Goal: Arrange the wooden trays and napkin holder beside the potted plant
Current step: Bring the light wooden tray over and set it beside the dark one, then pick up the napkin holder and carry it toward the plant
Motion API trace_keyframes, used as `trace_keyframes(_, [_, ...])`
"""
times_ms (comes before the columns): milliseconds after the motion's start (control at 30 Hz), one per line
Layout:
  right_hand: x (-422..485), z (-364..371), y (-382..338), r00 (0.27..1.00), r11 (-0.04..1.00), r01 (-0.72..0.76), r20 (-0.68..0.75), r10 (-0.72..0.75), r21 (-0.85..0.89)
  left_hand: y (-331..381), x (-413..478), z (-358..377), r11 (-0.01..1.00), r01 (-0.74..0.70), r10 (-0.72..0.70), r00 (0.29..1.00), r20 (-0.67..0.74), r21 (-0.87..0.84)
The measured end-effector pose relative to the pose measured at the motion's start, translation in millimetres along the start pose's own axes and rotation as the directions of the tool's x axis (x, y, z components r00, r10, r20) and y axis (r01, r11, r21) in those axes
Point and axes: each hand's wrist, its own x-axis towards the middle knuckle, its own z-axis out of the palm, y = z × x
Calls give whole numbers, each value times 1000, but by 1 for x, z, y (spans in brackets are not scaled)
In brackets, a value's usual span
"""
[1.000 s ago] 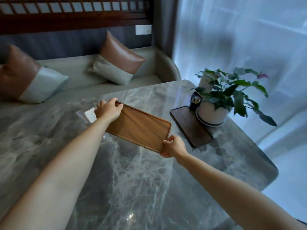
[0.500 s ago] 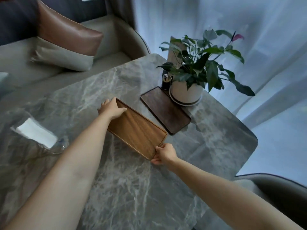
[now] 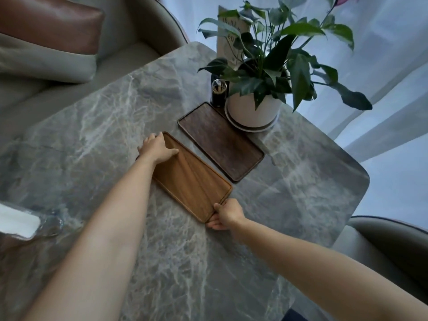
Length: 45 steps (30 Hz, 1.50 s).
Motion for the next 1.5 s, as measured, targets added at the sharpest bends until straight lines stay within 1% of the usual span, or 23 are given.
trace_keyframes(133, [6, -3, -3, 1000, 1000, -9, 0, 9, 7, 8, 9, 3, 999, -33, 32, 999, 8, 22])
trace_keyframes(300, [6, -6, -9, 999, 1000, -16, 40, 15, 8, 14, 16, 4, 998, -55, 54, 998, 9, 35])
trace_keyframes(567, [4, -8, -17, 996, 1000, -12, 87, 12, -2, 26, 26, 8, 996, -90, 89, 996, 21, 17])
trace_keyframes(667, [2, -11, -19, 995, 1000, -11, 96, 13, -29, 25, 24, 10, 997, -76, 76, 996, 42, 0])
trace_keyframes(767, [-3, -14, -21, 995, 998, 2, 96, 4, -61, 22, 17, 10, 997, -78, 78, 997, 15, -27])
trace_keyframes(867, [-14, -14, -27, 993, 983, 92, 84, -79, -159, 10, 7, 7, 996, -85, 84, 996, -44, -27])
trace_keyframes(933, [-21, -12, -35, 980, 943, 199, 60, -190, -268, -1, -2, 1, 996, -89, 87, 993, -82, -23])
trace_keyframes(967, [-25, -10, -41, 965, 907, 258, 51, -256, -334, -8, -7, -4, 996, -88, 85, 991, -102, -21])
trace_keyframes(1033, [-35, -5, -56, 924, 808, 358, 51, -380, -469, -23, -19, -15, 996, -82, 79, 986, -148, -20])
trace_keyframes(1100, [-48, 3, -72, 883, 718, 425, 76, -464, -552, -38, -34, -30, 996, -81, 73, 976, -205, -34])
trace_keyframes(1200, [-69, 19, -95, 815, 605, 522, 142, -562, -602, -61, -62, -54, 993, -97, 71, 942, -329, -65])
trace_keyframes(1333, [-95, 56, -123, 730, 476, 613, 222, -646, -631, -100, -104, -82, 987, -122, 54, 863, -502, -103])
trace_keyframes(1433, [-113, 93, -136, 682, 398, 670, 308, -664, -626, -140, -129, -95, 987, -90, -7, 808, -589, -135])
trace_keyframes(1500, [-126, 119, -139, 642, 347, 719, 384, -663, -603, -171, -143, -101, 981, -53, -79, 771, -632, -188])
